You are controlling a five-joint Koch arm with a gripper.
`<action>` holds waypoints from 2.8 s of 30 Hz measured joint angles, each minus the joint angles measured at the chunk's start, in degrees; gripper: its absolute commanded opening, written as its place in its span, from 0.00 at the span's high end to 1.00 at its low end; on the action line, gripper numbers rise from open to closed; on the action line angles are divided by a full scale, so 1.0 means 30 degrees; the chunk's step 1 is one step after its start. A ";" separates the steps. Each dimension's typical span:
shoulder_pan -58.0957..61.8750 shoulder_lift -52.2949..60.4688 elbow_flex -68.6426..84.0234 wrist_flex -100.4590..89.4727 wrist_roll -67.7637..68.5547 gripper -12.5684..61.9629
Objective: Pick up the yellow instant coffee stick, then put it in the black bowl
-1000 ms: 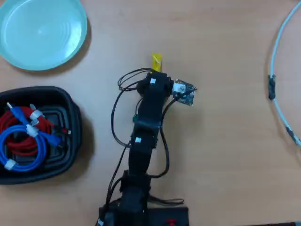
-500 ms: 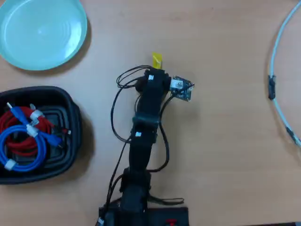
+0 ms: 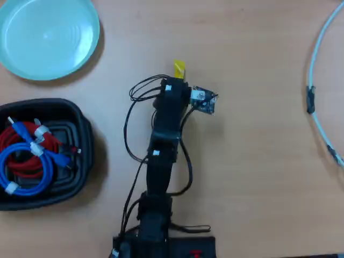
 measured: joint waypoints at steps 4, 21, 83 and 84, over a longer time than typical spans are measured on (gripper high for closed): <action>-0.0029 -0.0059 -0.0059 0.0117 -0.0029 0.73; -0.0264 -0.0088 -0.0293 0.0791 0.3896 0.92; -1.4180 1.0840 -0.0234 0.3926 1.7168 0.92; -1.4590 1.0840 -0.0234 0.3926 1.7344 0.92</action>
